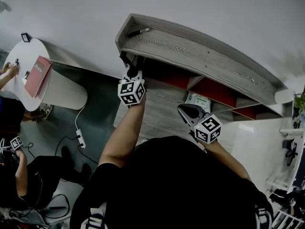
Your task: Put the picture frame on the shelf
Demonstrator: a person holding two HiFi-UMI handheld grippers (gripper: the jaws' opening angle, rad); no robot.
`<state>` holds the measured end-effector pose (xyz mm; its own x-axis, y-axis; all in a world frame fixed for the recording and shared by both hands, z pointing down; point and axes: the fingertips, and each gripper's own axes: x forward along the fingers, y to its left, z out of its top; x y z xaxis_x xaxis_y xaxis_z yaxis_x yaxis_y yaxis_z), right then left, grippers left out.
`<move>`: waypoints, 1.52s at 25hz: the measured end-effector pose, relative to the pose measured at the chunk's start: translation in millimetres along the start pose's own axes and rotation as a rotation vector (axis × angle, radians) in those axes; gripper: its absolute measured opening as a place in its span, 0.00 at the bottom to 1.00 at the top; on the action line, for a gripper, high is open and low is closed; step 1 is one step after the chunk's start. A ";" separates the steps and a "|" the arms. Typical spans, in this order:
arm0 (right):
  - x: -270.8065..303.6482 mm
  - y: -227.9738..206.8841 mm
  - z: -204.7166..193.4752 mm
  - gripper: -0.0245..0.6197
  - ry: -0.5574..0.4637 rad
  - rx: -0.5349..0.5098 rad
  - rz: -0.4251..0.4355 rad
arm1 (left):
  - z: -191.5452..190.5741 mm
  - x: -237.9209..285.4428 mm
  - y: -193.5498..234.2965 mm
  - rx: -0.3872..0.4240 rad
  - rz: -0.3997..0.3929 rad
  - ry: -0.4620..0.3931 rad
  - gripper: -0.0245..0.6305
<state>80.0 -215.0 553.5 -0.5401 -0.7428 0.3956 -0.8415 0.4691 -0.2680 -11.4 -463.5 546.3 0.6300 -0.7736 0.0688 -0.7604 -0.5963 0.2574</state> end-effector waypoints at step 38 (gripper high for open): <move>-1.9 32.6 -1.8 0.06 -0.033 -0.011 0.034 | -23.0 -64.4 -0.5 0.047 -0.030 0.092 0.31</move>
<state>53.6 -197.5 545.5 -0.5681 -0.7413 0.3574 -0.8226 0.4997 -0.2713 -48.0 -408.4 563.9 0.6625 -0.7338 0.1506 -0.7464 -0.6297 0.2155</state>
